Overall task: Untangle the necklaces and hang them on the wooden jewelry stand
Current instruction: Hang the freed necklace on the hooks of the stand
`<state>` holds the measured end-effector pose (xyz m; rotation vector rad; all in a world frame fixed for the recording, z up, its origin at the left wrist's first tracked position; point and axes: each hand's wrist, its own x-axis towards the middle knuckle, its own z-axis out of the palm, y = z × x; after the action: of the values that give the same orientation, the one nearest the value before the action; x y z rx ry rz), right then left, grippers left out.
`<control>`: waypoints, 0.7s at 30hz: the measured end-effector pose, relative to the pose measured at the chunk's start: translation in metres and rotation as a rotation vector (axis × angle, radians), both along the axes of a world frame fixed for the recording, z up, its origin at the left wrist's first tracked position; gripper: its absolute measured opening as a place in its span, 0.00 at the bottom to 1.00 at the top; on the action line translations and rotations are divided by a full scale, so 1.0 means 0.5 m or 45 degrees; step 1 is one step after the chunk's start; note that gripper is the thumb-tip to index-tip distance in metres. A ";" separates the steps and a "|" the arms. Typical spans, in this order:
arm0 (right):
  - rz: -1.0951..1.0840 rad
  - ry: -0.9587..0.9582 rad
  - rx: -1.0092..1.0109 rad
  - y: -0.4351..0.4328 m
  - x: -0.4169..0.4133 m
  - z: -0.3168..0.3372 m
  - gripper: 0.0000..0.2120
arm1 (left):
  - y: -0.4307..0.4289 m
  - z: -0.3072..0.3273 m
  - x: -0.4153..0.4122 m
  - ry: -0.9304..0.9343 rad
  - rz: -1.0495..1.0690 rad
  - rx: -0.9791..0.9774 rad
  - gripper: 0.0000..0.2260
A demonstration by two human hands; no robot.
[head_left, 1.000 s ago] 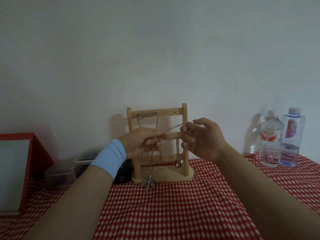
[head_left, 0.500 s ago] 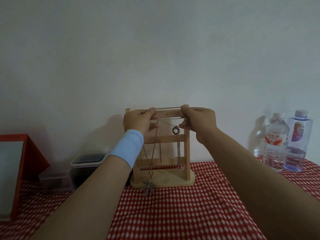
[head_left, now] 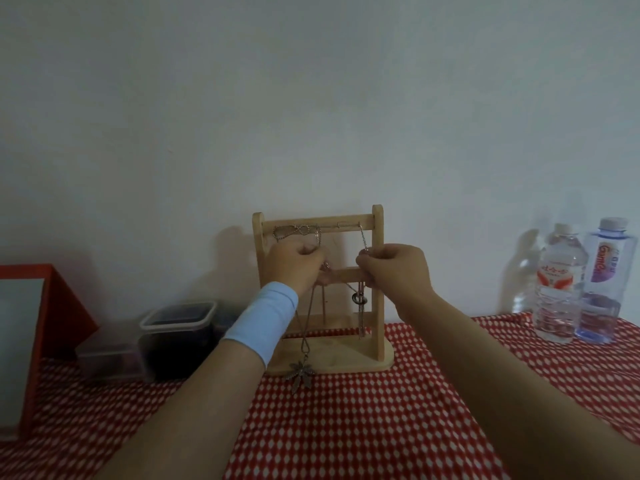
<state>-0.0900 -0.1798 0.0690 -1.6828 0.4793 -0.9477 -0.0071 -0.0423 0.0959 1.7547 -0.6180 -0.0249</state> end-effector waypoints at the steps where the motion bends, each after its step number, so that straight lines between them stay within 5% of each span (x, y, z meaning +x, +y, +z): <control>1: 0.018 0.016 -0.006 0.005 -0.003 -0.009 0.03 | -0.001 -0.009 -0.004 0.009 -0.022 0.018 0.12; 7: 0.011 0.081 -0.106 0.037 -0.017 -0.067 0.04 | -0.007 -0.065 -0.021 0.097 -0.158 0.033 0.07; 13: 0.061 0.155 -0.018 0.047 -0.014 -0.119 0.04 | 0.005 -0.123 -0.018 -0.089 -0.185 0.219 0.06; 21: 0.124 0.312 -0.059 0.052 -0.017 -0.164 0.07 | 0.011 -0.183 -0.021 0.156 -0.285 0.236 0.06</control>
<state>-0.0986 -0.1536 -0.0129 -1.8577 0.5354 -0.6904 -0.0177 -0.0369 0.0044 1.8378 -0.7379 -0.3519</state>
